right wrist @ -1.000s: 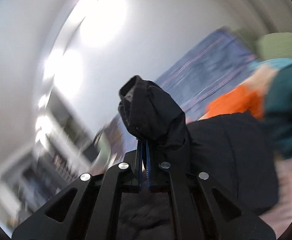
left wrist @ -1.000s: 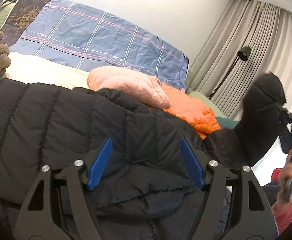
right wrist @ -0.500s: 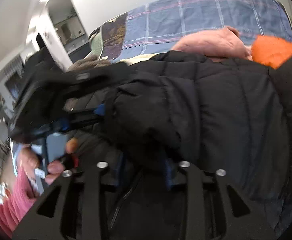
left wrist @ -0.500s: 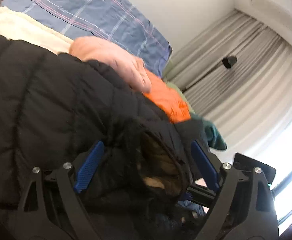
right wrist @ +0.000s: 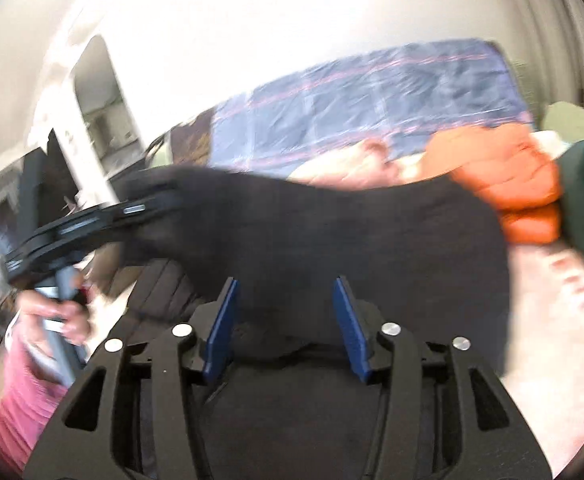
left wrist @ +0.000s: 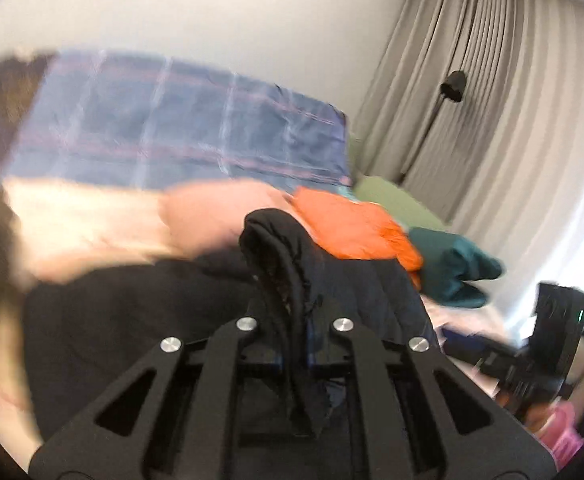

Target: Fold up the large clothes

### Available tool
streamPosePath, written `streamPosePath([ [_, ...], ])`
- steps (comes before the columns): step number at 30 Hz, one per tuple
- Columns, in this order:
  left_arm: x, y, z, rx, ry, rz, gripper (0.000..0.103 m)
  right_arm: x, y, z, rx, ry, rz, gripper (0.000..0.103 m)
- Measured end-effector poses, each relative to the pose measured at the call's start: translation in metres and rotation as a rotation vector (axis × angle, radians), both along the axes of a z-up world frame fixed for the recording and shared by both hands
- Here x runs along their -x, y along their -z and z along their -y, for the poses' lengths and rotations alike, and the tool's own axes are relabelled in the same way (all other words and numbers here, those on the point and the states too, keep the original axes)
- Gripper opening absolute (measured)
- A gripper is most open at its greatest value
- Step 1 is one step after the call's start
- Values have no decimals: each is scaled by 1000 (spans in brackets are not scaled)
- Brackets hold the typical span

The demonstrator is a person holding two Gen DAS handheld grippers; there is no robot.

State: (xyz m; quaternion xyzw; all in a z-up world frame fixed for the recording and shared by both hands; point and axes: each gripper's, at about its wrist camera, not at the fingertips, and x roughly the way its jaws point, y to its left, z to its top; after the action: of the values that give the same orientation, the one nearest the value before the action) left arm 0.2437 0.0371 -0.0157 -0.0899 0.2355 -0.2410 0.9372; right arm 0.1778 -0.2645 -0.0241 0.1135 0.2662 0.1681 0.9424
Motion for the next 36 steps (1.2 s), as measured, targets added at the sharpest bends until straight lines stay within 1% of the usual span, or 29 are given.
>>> streamPosePath([
  [1, 1, -3, -12, -49, -37, 4, 9, -5, 0, 2, 14, 24, -9, 51],
  [2, 1, 0, -25, -92, -76, -8, 10, -10, 5, 5, 33, 46, -32, 51],
  [4, -6, 16, -48, -128, -120, -63, 17, -28, 24, 1, 86, 62, -105, 52],
  [5, -12, 35, -63, -143, -164, -116, 26, -38, 35, -4, 122, 78, -143, 52],
  [6, -14, 47, -72, -158, -199, -144, 42, -49, 52, -9, 179, 103, -199, 52],
  [7, -18, 62, -80, -192, -254, -175, 47, -58, 63, -13, 209, 113, -233, 52],
  [8, -21, 82, -89, -252, -330, -212, 48, -62, 72, -15, 230, 120, -262, 52],
  [9, -22, 91, -94, -280, -368, -234, 48, -63, 75, -15, 234, 125, -264, 52],
  [10, -21, 99, -99, -287, -393, -251, 48, -58, 74, -14, 228, 125, -253, 52],
  [11, -19, 100, -102, -278, -397, -251, 48, -57, 68, -12, 216, 123, -236, 52],
  [12, -15, 97, -101, -268, -395, -232, 48, -55, 64, -11, 209, 124, -220, 52],
  [13, -12, 90, -96, -272, -393, -200, 48, -55, 55, -10, 210, 130, -196, 52],
  [14, -7, 78, -87, -280, -383, -147, 48, -56, 49, -12, 217, 133, -182, 52],
  [16, 0, 59, -70, -271, -333, -75, 50, -62, 39, -16, 222, 128, -164, 52],
  [17, 1, 52, -55, -262, -288, -44, 53, -64, 35, -20, 216, 122, -155, 52],
  [18, 0, 48, -41, -264, -242, -24, 60, -69, 34, -23, 213, 116, -150, 52],
  [19, -2, 48, -28, -280, -203, -13, 63, -75, 36, -30, 213, 104, -148, 52],
  [20, -6, 54, -13, -324, -172, -9, 67, -80, 41, -37, 217, 94, -157, 54],
  [21, -13, 64, 0, -368, -162, -18, 68, -86, 47, -42, 222, 89, -170, 58],
  [22, -21, 76, 9, -420, -163, -42, 68, -95, 59, -46, 239, 88, -202, 59],
  [23, -35, 101, 14, -477, -176, -101, 68, -100, 71, -51, 252, 94, -226, 61],
  [24, -40, 119, 13, -483, -181, -141, 68, -106, 88, -53, 253, 92, -250, 62],
  [25, -47, 135, 8, -452, -177, -177, 68, -105, 96, -54, 247, 85, -253, 63],
  [27, -52, 139, 3, -416, -171, -212, 68, -105, 103, -58, 269, 90, -246, 64],
  [29, -52, 139, 2, -415, -171, -214, 69, -104, 103, -60, 283, 91, -239, 65],
  [33, -50, 138, 2, -410, -168, -217, 69, -105, 105, -55, 265, 85, -243, 65],
  [36, -38, 127, 5, -384, -175, -208, 68, -95, 97, -48, 251, 82, -232, 66],
])
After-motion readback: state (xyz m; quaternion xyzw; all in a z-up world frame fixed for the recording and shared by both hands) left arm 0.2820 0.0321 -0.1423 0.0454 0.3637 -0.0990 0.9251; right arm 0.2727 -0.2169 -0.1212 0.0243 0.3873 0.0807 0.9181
